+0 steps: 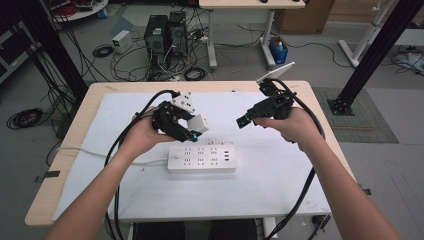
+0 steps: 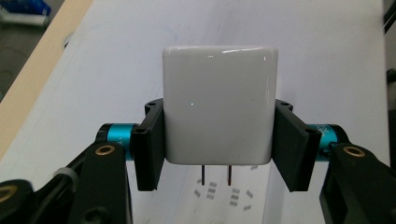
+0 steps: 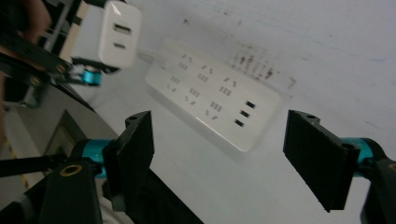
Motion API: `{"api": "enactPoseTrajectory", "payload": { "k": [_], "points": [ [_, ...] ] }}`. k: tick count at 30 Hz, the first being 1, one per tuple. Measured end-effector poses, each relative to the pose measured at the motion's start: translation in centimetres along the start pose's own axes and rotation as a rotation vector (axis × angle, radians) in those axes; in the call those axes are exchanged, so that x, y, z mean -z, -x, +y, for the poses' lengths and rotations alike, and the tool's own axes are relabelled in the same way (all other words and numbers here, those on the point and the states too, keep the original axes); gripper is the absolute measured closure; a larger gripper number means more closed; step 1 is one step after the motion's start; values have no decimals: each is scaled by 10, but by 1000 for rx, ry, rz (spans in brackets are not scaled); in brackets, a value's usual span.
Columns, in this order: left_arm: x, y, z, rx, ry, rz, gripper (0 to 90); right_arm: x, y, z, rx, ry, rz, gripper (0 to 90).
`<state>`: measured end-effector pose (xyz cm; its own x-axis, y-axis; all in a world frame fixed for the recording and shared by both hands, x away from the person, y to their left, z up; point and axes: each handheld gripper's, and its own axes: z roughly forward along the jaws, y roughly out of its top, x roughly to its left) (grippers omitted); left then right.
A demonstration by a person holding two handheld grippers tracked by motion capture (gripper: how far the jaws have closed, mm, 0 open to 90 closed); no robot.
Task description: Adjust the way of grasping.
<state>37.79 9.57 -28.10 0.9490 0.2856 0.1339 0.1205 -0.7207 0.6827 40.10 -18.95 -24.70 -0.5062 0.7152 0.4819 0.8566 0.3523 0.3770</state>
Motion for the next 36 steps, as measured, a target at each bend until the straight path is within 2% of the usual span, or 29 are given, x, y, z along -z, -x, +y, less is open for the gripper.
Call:
{"api": "enactPoseTrajectory", "payload": {
  "k": [2, 5, 9, 13, 17, 20, 21, 23, 24, 25, 26, 27, 29, 31, 33, 36],
  "points": [
    [-3, 4, 3, -5, 46, 7, 426, -3, -4, 2, -25, 15, 30, 251],
    [-8, 10, 9, -9, 108, -19, 427, -6, -9, 3, -54, 35, 75, 258],
    [-16, 17, 18, -25, 123, -38, 427, -12, -17, 5, -76, 36, 125, 266],
    [-21, 20, 24, -34, 142, -47, 427, -24, -21, 8, -102, 6, 132, 272],
    [-24, 22, 28, -49, 151, -43, 427, -35, -22, 9, -126, 7, 168, 362],
    [-24, 23, 30, -57, 142, -32, 426, -41, -23, 10, -116, -12, 170, 554],
    [-24, 24, 29, -65, 137, -12, 426, -42, -23, 10, -116, -8, 180, 582],
    [-24, 25, 29, -66, 129, 9, 423, -43, -22, 11, -126, -1, 199, 613],
    [-25, 25, 30, -75, 112, 12, 419, -43, -21, 12, -121, 1, 199, 623],
    [-26, 25, 31, -65, 97, 20, 402, -45, -21, 12, -112, -6, 201, 624],
    [-27, 26, 31, -71, 77, 47, 337, -45, -21, 13, -101, -11, 199, 625],
    [-27, 26, 31, -80, 54, 61, 296, -44, -22, 14, -94, -9, 187, 625],
    [-25, 25, 26, -90, 6, 68, 268, -40, -22, 15, -68, 0, 176, 625],
    [-23, 23, 20, -66, -34, 75, 215, -31, -22, 16, -22, 15, 131, 624],
    [-18, 18, 11, -45, -94, 70, 215, -22, -23, 17, 42, 10, 57, 624],
    [-6, 8, -6, -13, -184, 91, 215, -12, -28, 18, 161, -24, -108, 624]
  ]
}}
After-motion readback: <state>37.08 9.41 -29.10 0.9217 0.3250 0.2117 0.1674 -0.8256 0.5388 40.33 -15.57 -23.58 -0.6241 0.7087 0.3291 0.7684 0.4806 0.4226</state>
